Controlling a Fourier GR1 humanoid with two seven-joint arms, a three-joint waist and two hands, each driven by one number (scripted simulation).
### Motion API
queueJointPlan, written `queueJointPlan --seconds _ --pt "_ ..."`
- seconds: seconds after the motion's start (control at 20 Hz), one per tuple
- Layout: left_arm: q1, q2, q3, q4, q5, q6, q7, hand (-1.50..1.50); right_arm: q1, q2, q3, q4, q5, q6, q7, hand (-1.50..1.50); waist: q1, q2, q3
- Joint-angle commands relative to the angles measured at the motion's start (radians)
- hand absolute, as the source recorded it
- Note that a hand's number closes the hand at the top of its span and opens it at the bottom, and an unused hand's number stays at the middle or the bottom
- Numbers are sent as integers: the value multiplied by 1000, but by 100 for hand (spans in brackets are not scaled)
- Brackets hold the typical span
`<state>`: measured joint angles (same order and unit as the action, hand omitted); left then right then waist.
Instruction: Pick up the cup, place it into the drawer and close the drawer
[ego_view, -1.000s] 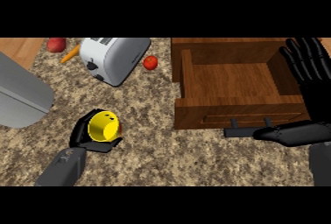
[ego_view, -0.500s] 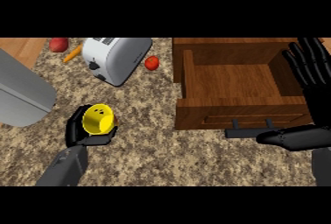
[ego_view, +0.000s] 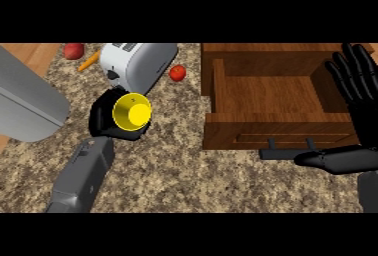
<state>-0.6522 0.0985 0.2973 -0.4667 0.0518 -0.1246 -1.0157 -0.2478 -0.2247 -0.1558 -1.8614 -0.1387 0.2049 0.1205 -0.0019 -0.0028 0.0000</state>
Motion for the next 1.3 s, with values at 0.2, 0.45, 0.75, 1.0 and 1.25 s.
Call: queueJointPlan --seconds 0.2,0.45,0.75,1.0,1.25 --pt "-164 -91 -91 -241 9 25 278 150 -9 20 23 13 49 -31 -6 -150 10 -5 1" --pt "-280 -97 -159 -351 33 143 483 150 -43 21 6 62 48 -36 -34 -150 4 -2 1" --pt "-458 -98 -288 -316 99 328 634 150 -87 -5 -18 68 26 -33 12 -150 -19 3 0" --pt "-602 -98 -356 -145 131 430 733 150 -54 6 -1 66 23 -10 -29 -150 -44 11 1" --pt "-653 -99 -446 10 190 467 762 150 -77 17 -2 80 0 -3 -44 -150 -69 18 2"
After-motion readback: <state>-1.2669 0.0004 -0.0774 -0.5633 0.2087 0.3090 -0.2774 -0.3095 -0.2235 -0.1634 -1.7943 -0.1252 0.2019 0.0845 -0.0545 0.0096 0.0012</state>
